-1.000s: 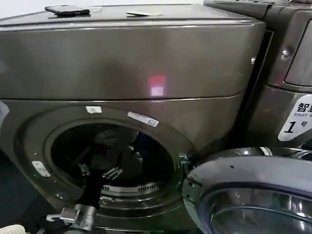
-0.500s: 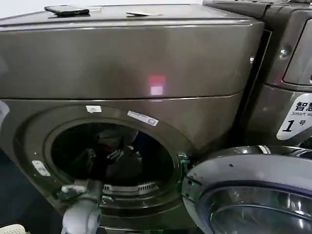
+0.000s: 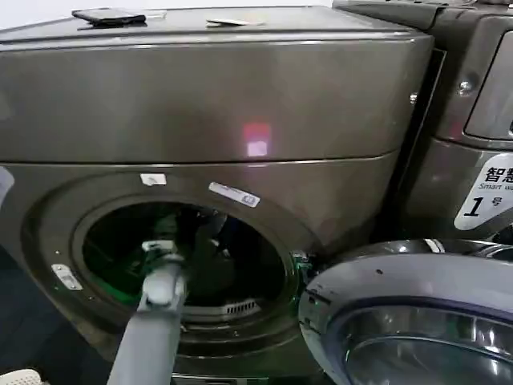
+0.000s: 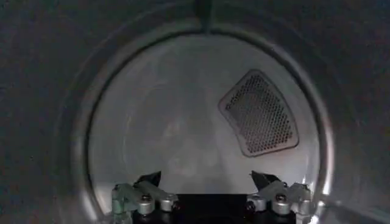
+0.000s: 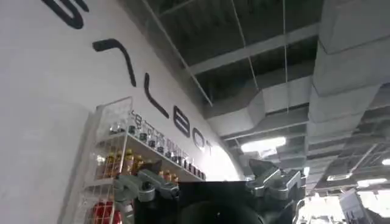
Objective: Grasp the clothes from the dryer.
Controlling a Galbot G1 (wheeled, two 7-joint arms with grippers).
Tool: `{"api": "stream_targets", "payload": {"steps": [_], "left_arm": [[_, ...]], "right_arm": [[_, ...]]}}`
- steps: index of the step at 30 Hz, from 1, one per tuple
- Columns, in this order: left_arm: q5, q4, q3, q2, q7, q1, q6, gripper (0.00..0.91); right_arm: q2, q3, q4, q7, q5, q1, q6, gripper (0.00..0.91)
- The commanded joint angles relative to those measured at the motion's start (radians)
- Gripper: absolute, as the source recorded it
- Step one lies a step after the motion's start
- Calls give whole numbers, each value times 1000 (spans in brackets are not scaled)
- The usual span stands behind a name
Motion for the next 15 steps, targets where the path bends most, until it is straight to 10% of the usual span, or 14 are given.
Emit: {"api": "stream_targets", "payload": {"steps": [1,15], "left_arm": [[74,416,97,5,148,-278,34,907],[497,747,493,41,652,-514,-126,907]], "right_arm": [[-1,-14,6,-1,0,15,-1,907],[1,-25,-1,-11,-5,23,0,907]]}}
